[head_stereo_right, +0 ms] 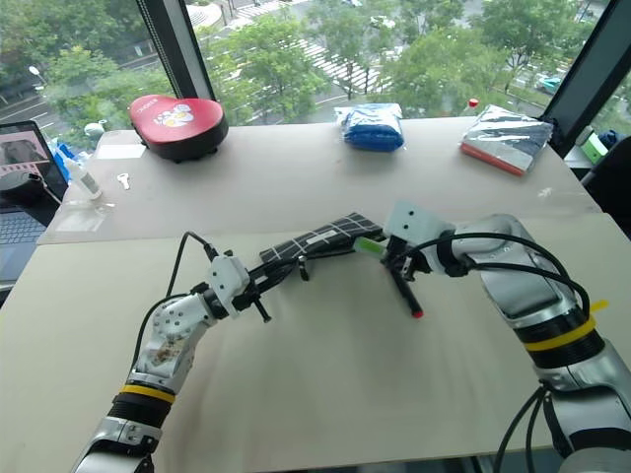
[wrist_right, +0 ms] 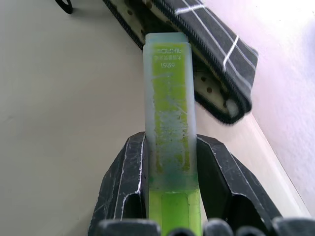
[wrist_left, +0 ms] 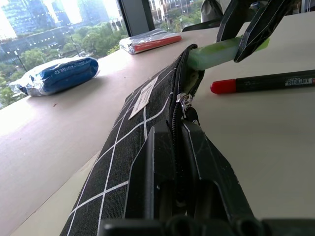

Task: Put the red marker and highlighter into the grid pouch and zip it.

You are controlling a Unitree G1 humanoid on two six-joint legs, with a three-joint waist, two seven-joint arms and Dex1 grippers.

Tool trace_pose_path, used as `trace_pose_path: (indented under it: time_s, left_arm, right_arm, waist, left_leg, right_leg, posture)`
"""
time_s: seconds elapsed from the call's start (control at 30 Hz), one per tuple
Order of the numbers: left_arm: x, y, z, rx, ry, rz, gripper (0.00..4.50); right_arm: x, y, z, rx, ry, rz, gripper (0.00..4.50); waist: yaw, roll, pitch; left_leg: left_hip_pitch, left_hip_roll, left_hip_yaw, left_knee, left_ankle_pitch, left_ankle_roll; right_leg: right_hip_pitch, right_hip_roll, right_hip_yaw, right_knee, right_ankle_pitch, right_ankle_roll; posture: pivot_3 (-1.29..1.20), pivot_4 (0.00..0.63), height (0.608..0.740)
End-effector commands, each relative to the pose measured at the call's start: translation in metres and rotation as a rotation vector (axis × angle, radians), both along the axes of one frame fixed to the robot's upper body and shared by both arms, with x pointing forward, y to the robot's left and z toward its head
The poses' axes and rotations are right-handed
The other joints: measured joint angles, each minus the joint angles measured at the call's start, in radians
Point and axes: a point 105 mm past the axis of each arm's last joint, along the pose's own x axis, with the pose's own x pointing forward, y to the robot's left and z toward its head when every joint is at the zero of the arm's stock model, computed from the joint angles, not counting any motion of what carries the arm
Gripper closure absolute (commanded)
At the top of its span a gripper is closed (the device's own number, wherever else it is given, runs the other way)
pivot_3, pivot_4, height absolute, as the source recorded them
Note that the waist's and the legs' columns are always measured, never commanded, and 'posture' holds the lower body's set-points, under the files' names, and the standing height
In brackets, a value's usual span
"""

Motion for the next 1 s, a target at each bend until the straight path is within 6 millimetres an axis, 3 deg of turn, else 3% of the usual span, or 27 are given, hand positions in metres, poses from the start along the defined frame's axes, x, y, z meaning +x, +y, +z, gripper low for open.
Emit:
trace_pose_path:
  time_s: [0.03,0.3,0.47,0.67,0.8,0.83,1.0]
  left_arm:
    - [-0.003,-0.002,0.007,-0.007,-0.042,-0.014,4.5]
    - [-0.002,-0.001,0.007,-0.009,-0.044,-0.011,4.5]
    - [-0.002,0.001,0.008,-0.011,-0.044,-0.003,4.5]
    - [-0.003,0.003,0.007,-0.012,-0.044,0.005,4.5]
    - [-0.003,0.004,0.007,-0.015,-0.046,0.011,4.5]
    - [-0.002,0.004,0.007,-0.016,-0.046,0.012,4.5]
    - [-0.001,0.004,0.007,-0.018,-0.044,0.011,4.5]
  right_arm:
    - [0.005,0.011,0.011,-0.057,-0.064,0.074,3.49]
    - [0.01,0.045,0.004,-0.205,-0.179,0.243,3.49]
    - [0.021,0.071,0.015,-0.234,-0.361,0.285,3.49]
    - [0.017,0.081,0.013,-0.309,-0.522,0.413,3.49]
    - [0.0,0.087,0.002,-0.254,-0.5,0.499,3.49]
    - [-0.003,0.085,0.0,-0.235,-0.476,0.496,2.49]
    - [0.01,0.081,0.015,-0.18,-0.549,0.41,0.99]
  waist:
    - [0.0,0.0,0.0]
    - [-0.002,0.0,0.0]
    - [-0.005,0.0,0.0]
    - [-0.003,0.0,0.0]
    - [-0.004,0.0,0.0]
    - [-0.004,0.0,0.0]
    - [-0.006,0.0,0.0]
  left_leg:
    - [0.0,0.0,0.0,0.0,0.0,0.0]
    - [0.0,0.0,0.0,0.0,0.0,0.0]
    - [0.0,0.0,0.0,0.0,0.0,0.0]
    - [0.0,-0.001,0.0,0.0,0.0,0.0]
    - [0.001,0.0,0.0,0.0,0.0,0.0]
    - [0.0,0.0,0.0,0.0,0.0,0.0]
    - [0.001,0.0,0.0,0.0,0.0,0.0]
  right_leg:
    - [0.0,0.0,0.0,0.0,0.0,0.0]
    - [-0.001,0.0,0.0,0.001,0.0,0.0]
    - [-0.001,0.0,0.0,0.002,0.0,0.0]
    - [-0.001,0.0,-0.001,0.002,0.0,0.0]
    - [-0.001,0.0,-0.001,0.002,0.0,0.0]
    - [-0.001,0.0,-0.001,0.002,0.0,0.0]
    - [-0.001,0.0,-0.001,0.002,0.0,0.0]
  posture:
    - [0.0,0.15,0.74]
    - [0.0,0.15,0.74]
    - [0.0,0.15,0.74]
    - [0.0,0.15,0.74]
    - [0.0,0.15,0.74]
    - [0.0,0.15,0.74]
    - [0.0,0.15,0.74]
